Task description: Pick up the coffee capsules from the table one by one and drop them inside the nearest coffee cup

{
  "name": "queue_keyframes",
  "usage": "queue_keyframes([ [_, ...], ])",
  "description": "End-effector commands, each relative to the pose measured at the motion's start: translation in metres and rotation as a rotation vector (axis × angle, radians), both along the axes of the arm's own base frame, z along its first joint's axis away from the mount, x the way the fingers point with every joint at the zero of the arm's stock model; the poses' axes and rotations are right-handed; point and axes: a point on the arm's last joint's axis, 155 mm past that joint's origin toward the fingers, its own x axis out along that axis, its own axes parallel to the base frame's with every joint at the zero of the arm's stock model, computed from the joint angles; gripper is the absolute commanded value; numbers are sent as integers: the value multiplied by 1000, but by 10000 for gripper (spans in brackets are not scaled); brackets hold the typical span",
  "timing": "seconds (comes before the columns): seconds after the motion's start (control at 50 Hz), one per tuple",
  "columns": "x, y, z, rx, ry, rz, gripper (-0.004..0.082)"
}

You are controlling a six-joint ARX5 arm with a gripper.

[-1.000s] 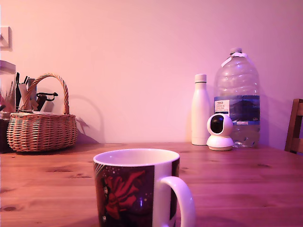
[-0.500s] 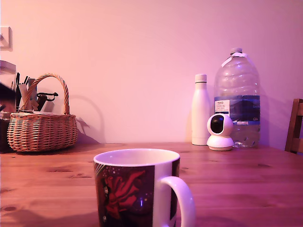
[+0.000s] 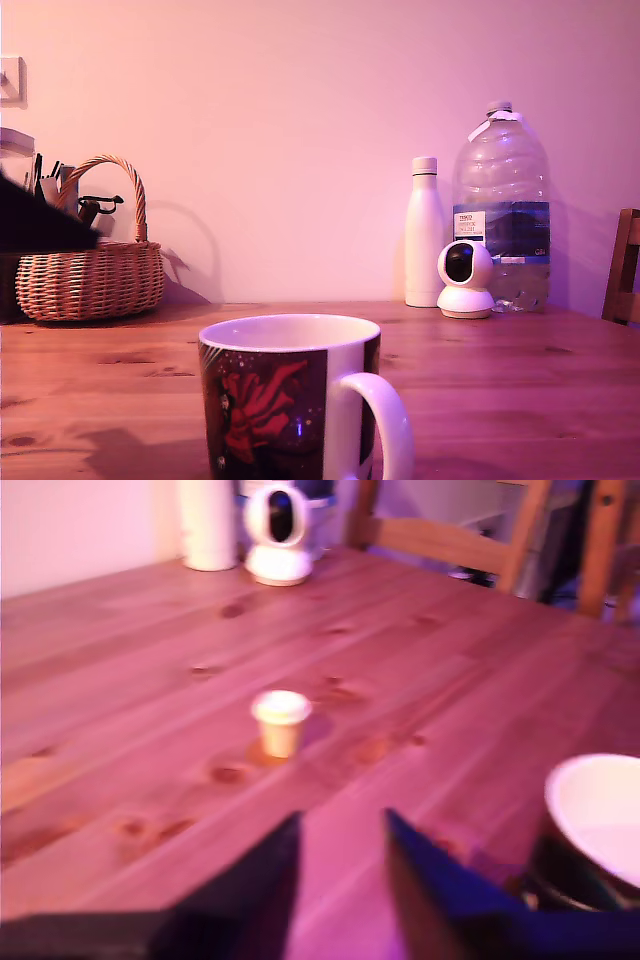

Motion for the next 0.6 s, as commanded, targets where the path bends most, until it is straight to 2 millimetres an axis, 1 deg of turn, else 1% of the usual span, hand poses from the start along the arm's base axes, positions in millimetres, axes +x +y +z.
queue_keyframes([
  [0.0, -2, -2, -5, 8, 8, -11, 733],
  [0.1, -2, -3, -10, 17, 24, -10, 733],
  [0.18, 0, -2, -10, 19, 21, -1, 733],
  [0.2, 0, -1, -9, 70, -40, -20, 733],
  [0.38, 5, 0, -4, 78, -86, -12, 732],
  [0.58, 8, -2, -13, 98, -80, -20, 732],
])
